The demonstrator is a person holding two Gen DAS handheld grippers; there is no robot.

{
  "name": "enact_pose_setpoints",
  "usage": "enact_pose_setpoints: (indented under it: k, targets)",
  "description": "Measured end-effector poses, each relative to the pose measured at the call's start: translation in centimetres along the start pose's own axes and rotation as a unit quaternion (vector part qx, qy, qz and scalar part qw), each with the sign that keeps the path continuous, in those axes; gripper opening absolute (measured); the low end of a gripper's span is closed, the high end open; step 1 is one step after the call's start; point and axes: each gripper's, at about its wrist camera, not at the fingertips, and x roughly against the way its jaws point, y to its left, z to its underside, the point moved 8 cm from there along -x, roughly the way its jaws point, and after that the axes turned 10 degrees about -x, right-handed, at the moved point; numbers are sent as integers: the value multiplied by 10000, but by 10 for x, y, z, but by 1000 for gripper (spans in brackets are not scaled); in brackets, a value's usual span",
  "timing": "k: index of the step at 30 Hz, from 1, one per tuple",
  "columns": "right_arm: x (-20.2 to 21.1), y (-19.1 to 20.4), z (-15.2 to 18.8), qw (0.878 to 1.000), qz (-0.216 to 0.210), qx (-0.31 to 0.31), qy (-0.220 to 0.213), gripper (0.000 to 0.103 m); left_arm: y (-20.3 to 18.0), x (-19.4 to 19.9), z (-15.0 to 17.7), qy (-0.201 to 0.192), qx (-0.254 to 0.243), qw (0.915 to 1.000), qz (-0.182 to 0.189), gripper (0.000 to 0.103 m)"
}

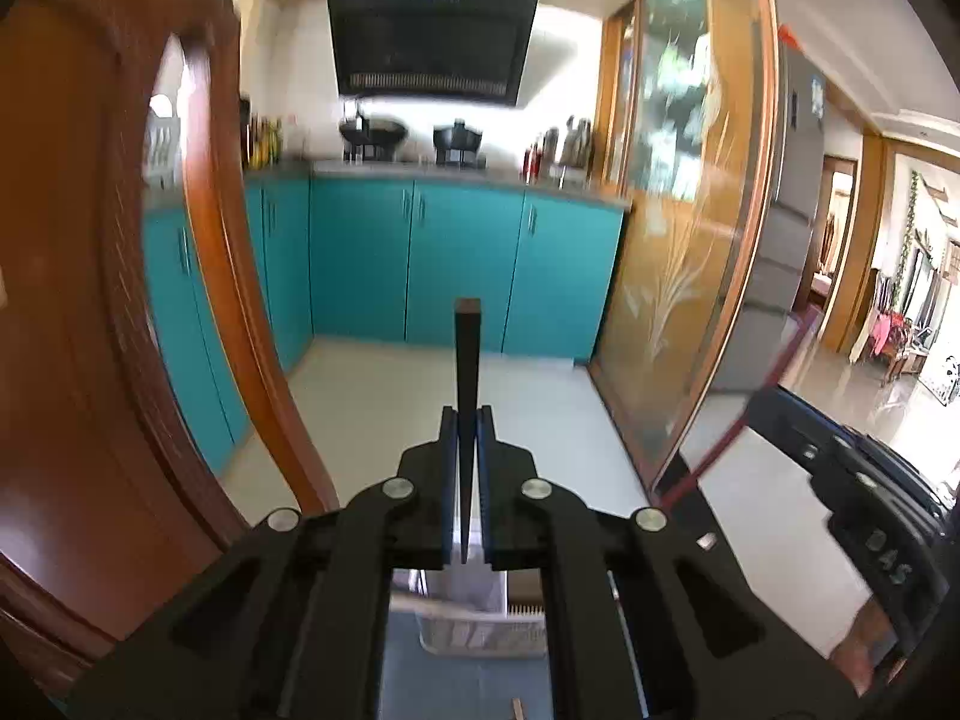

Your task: Organize utensils

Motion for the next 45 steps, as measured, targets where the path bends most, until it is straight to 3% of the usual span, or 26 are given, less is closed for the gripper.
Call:
enact_pose_setpoints:
  k: [6, 10, 12, 14, 16, 18, 20, 23, 27, 33, 35, 41, 45]
  targets:
    - [-29, 2, 48, 9984, 84, 452, 319, 7, 4, -25, 42, 405, 3, 9992, 17, 9]
    - [-13, 5, 51, 9987, 55, 470, 167, 26, 8, -17, 48, 380, -46, 9993, 15, 22]
    - [8, 7, 46, 9989, -46, 474, -40, 34, 10, -2, 48, 241, -60, 9997, -10, 34]
    - [37, 9, 43, 9983, -240, 471, -262, 47, 9, 17, 52, 117, -106, 9999, -34, 42]
    - [68, 12, 52, 9965, -515, 527, -384, 68, 5, 43, 63, -28, -192, 9998, -90, 55]
    - [87, 9, 72, 9954, -617, 644, -355, 69, 5, 63, 84, -129, -195, 9992, -328, 68]
    - [91, -1, 96, 9958, -539, 726, -118, 70, 2, 73, 112, -54, -228, 9988, -427, 69]
    - [72, -31, 150, 9957, -79, 598, 696, 70, -4, 85, 160, 153, -257, 9991, -313, 69]
    - [28, -63, 220, 9794, 229, 84, 2004, 68, -12, 93, 211, 473, -233, 9986, -87, 73]
    - [-32, -64, 286, 9519, 773, 11, 2964, 43, -20, 98, 280, 1245, -347, 9916, 78, 73]
    - [-50, -58, 298, 9441, 862, 0, 3183, 41, -20, 100, 290, 1389, -298, 9898, 137, 73]
    - [-75, -40, 298, 9445, 1024, 139, 3119, 37, -36, 99, 309, 1684, -334, 9847, 296, 73]
    - [-80, -37, 297, 9452, 1060, 324, 3071, 11, -51, 101, 316, 1742, -506, 9827, 369, 73]
